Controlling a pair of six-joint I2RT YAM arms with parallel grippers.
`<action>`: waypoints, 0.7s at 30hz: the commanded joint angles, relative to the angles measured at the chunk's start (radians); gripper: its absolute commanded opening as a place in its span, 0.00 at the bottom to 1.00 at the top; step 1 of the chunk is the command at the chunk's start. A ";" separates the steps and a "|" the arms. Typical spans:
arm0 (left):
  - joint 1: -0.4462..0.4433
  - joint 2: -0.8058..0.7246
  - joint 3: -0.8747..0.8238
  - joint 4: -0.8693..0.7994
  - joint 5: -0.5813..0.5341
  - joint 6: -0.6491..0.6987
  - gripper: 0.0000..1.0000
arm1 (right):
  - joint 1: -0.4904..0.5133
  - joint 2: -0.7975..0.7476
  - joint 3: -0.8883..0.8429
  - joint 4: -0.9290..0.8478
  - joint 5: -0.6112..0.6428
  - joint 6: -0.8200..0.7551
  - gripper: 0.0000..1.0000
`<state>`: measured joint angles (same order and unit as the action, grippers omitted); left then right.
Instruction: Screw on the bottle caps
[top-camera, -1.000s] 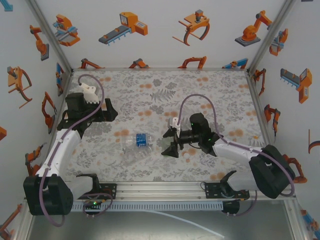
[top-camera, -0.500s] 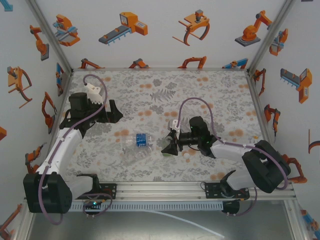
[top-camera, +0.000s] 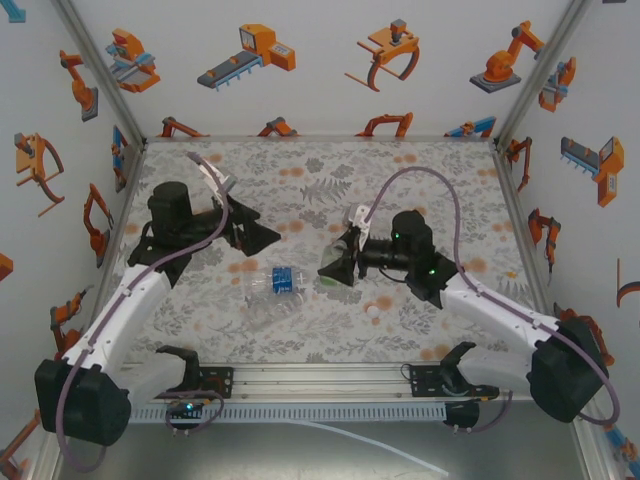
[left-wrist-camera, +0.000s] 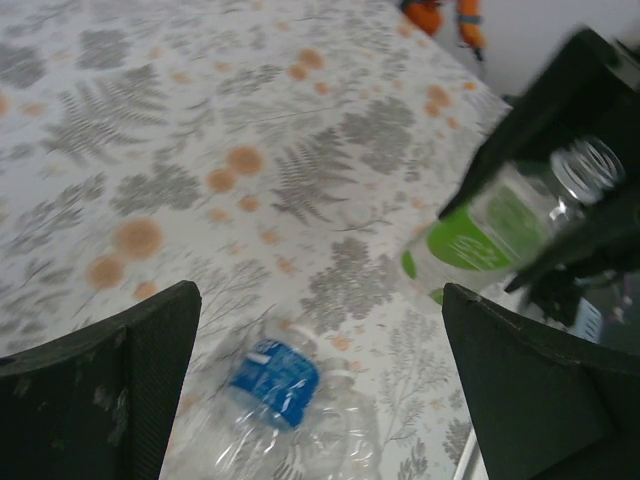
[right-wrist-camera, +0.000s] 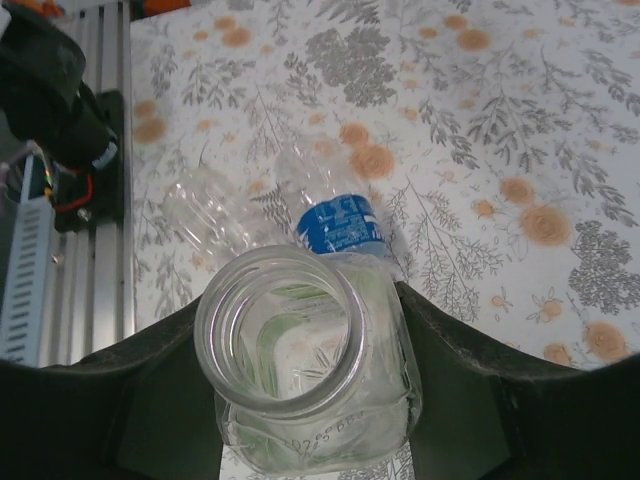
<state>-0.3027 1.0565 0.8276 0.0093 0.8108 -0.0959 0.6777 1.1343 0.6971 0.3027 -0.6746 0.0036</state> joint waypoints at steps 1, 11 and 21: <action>-0.083 -0.030 0.008 0.154 0.140 0.000 0.99 | 0.005 -0.046 0.116 -0.125 0.036 0.111 0.36; -0.309 0.007 0.022 0.322 0.196 0.074 0.97 | 0.006 -0.069 0.285 -0.099 -0.044 0.272 0.36; -0.402 0.114 0.070 0.429 0.134 0.021 0.85 | 0.010 -0.074 0.309 0.041 -0.093 0.385 0.35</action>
<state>-0.6827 1.1557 0.8513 0.3454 0.9527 -0.0563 0.6785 1.0782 0.9607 0.2714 -0.7509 0.3428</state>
